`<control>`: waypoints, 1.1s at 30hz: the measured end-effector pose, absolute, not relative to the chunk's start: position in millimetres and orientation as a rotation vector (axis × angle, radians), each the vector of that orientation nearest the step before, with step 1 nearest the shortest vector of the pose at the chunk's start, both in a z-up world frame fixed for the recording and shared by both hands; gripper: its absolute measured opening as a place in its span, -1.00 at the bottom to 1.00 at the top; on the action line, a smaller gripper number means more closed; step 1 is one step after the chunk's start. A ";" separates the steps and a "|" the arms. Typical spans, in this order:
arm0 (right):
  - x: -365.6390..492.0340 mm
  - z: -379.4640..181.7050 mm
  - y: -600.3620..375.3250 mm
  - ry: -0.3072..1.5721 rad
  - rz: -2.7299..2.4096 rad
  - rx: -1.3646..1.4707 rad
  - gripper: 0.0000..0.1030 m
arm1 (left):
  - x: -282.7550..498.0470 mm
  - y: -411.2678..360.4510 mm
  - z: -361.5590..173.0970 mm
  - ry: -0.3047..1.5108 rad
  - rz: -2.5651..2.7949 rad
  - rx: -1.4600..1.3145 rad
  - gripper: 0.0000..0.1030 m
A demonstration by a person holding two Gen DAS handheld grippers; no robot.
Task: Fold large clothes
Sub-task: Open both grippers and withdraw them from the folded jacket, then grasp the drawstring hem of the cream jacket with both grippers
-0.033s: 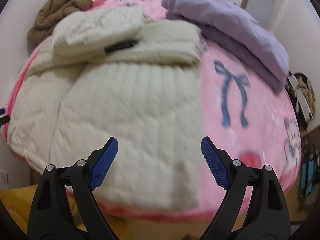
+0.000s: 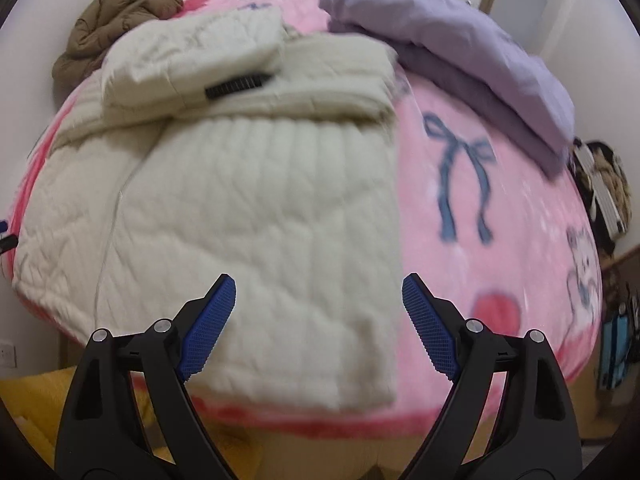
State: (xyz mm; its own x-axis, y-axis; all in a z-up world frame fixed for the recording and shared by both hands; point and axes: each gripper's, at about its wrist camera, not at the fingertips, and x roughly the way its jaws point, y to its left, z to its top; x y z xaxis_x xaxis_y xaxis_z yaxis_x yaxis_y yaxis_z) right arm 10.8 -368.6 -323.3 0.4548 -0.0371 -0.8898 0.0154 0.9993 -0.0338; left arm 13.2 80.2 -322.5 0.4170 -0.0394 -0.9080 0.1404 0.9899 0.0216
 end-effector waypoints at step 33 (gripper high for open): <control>8.4 -326.4 -385.3 1.242 0.056 0.186 -0.53 | 5.3 124.6 -333.9 1.285 0.062 -0.087 -0.49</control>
State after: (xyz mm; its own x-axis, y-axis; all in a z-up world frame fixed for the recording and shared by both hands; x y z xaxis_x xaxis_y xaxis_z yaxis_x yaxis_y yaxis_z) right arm 8.4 -385.3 -326.4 0.3238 0.1433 -0.9352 0.0585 0.9835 0.1709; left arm 5.3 124.6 -333.9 0.2808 -0.0027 -0.9598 -0.0946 0.9951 -0.0304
